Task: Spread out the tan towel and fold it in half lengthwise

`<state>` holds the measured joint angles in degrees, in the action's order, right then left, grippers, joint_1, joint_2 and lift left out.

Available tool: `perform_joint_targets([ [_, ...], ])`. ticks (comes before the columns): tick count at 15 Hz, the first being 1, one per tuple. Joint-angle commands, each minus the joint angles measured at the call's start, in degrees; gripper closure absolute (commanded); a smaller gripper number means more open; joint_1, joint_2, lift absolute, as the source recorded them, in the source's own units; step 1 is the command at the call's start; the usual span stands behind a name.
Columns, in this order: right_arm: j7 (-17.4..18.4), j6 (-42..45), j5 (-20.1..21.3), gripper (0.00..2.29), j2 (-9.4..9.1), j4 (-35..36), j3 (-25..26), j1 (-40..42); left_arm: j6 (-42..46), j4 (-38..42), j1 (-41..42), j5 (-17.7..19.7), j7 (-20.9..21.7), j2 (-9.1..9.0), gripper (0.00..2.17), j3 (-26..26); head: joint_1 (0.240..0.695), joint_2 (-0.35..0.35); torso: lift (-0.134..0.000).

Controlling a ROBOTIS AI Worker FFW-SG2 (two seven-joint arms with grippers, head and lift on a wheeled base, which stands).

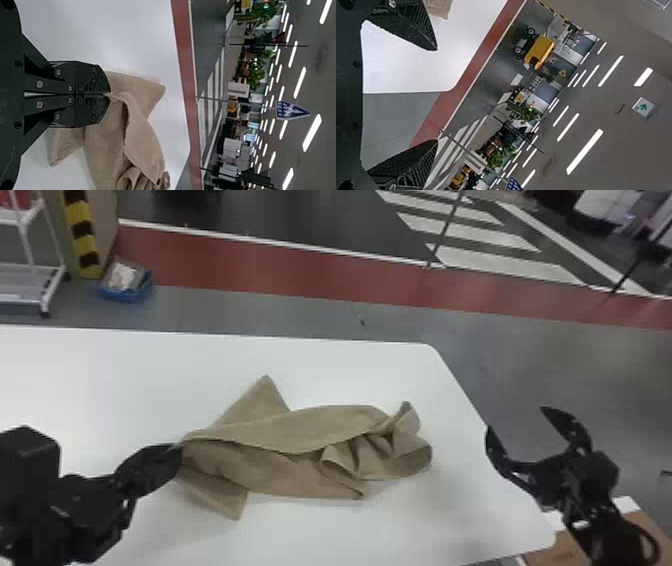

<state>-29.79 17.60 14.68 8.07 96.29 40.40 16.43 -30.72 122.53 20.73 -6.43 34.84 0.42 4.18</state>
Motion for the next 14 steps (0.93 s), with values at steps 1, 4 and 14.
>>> perform_joint_targets([
  [1,0.0,0.19,0.0,0.05,-0.07,-0.22,-0.15,0.0,-2.99,6.58,0.8,0.02,0.84,0.02,1.94,-0.67,0.695,-0.35,-0.12],
  [4,-0.09,0.72,0.0,0.05,-0.07,-0.05,-0.5,0.35,-6.68,6.94,-2.89,-1.83,1.1,0.02,1.94,1.0,0.695,-0.35,-0.12],
  [14,-0.62,1.6,0.27,0.05,0.54,-1.72,-1.03,0.44,-15.82,2.98,-3.6,-4.9,-3.73,-0.16,0.03,1.27,0.695,-0.35,-0.12],
])
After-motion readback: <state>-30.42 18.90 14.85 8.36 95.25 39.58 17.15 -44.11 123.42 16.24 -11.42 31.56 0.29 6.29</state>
